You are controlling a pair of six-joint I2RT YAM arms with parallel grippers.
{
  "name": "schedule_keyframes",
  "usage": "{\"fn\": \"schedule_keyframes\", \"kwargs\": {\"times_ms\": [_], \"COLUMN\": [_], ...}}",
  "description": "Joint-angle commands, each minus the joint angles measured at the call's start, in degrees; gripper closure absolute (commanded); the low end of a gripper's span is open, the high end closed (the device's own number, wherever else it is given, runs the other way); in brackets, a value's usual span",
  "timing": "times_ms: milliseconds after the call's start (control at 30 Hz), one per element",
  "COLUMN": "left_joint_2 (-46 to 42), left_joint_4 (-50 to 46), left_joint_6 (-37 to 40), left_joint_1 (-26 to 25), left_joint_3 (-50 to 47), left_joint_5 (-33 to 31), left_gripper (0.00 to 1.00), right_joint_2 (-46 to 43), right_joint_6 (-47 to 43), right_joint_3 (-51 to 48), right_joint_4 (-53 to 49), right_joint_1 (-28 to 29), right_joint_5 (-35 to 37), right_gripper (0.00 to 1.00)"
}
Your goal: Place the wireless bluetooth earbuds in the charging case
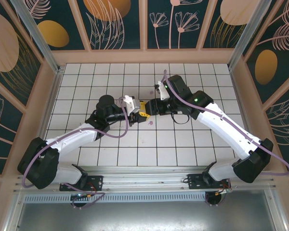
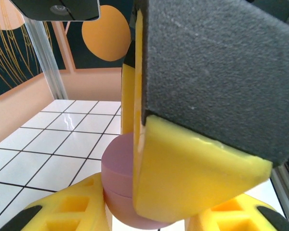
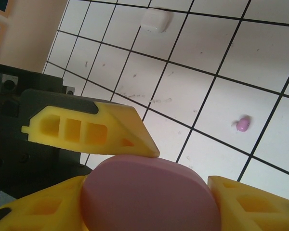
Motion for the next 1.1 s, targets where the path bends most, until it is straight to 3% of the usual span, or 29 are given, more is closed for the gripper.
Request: {"fn": "schedule_keyframes", "kwargs": {"times_ms": [0,200,400,533,733,1067], "left_joint_2": [-1.00,-2.66,-6.59,-10.60,-12.99,-15.20], "left_joint_4": [3.75,12.32,19.71,18.97,12.74,10.02], "left_joint_6": [-3.15,-13.12,-24.52,-28.04,-30.32,-32.07], "left_joint_1": [-0.29,1.24,4.55,5.75,6.15,6.20], "left_joint_3": [-0.77,-4.73,-8.08,-8.56,-5.93,-4.59], "left_joint_5": [0.87,0.83,2.79,2.84,6.03,5.49], "left_gripper": [0.79,0.85,0.87,0.91,0.94,0.96], "right_joint_2": [-2.26,-8.14,-18.06,-20.52,-17.36,-14.67], "right_joint_6": [-0.91,0.39,1.41,0.53,-1.09,-3.82], "right_joint_3": [-0.33,-3.29,-11.88,-16.72,-18.81,-18.40], "right_joint_4": [2.57,8.88,21.62,28.65,32.88,36.23], "right_joint_1": [0.28,-1.08,-3.66,-3.67,-2.67,1.93], "right_joint_5": [-0.20,0.98,-0.56,-4.74,-10.93,-13.28], "right_gripper": [0.36,0.29,0.25,0.25,0.23,0.23]}}
